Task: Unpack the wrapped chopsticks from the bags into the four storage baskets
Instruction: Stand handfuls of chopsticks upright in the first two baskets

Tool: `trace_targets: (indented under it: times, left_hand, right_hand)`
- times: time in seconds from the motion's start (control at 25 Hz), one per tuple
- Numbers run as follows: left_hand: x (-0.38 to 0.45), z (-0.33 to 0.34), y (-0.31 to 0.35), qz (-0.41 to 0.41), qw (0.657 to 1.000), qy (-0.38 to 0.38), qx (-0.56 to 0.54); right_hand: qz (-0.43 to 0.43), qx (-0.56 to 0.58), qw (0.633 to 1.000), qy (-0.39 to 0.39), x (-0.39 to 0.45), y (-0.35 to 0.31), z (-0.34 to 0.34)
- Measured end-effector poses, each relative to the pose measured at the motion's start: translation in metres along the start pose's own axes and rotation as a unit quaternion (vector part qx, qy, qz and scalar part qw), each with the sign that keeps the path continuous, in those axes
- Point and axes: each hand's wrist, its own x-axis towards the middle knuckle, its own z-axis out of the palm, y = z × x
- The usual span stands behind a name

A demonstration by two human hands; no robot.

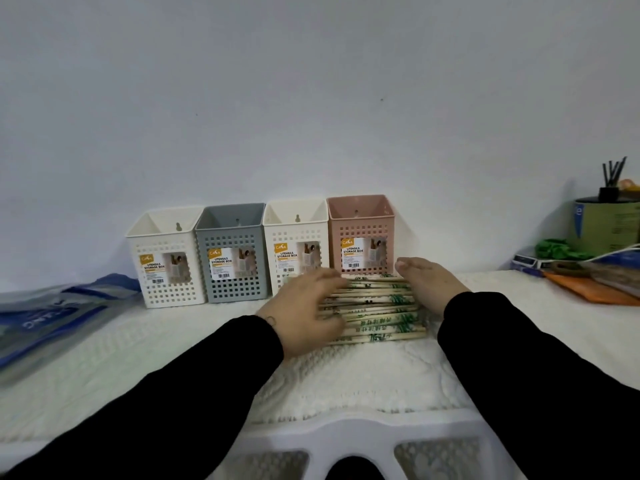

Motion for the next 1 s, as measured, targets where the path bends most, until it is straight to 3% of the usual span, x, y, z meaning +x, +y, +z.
trace_targets:
  times: [0.08, 0.44, 0.8, 1.0]
  left_hand:
    - [-0.002, 0.002, 0.009, 0.054, 0.993, -0.060, 0.087]
    - [0.025, -0.005, 0.034, -0.019, 0.964, -0.144, 0.221]
    - [0.028, -0.003, 0.048, 0.004, 0.931, -0.166, 0.325]
    - [0.019, -0.001, 0.040, 0.030, 0.939, -0.150, 0.309]
  right_hand:
    - [-0.012, -0.008, 1.000, -0.024, -0.002, 0.004, 0.003]
    - [-0.024, -0.050, 0.997, -0.046, -0.011, 0.000, 0.003]
    - [-0.046, -0.026, 0.998, -0.025, -0.011, -0.001, 0.002]
    - [-0.106, -0.020, 0.994, 0.002, -0.010, 0.001, 0.002]
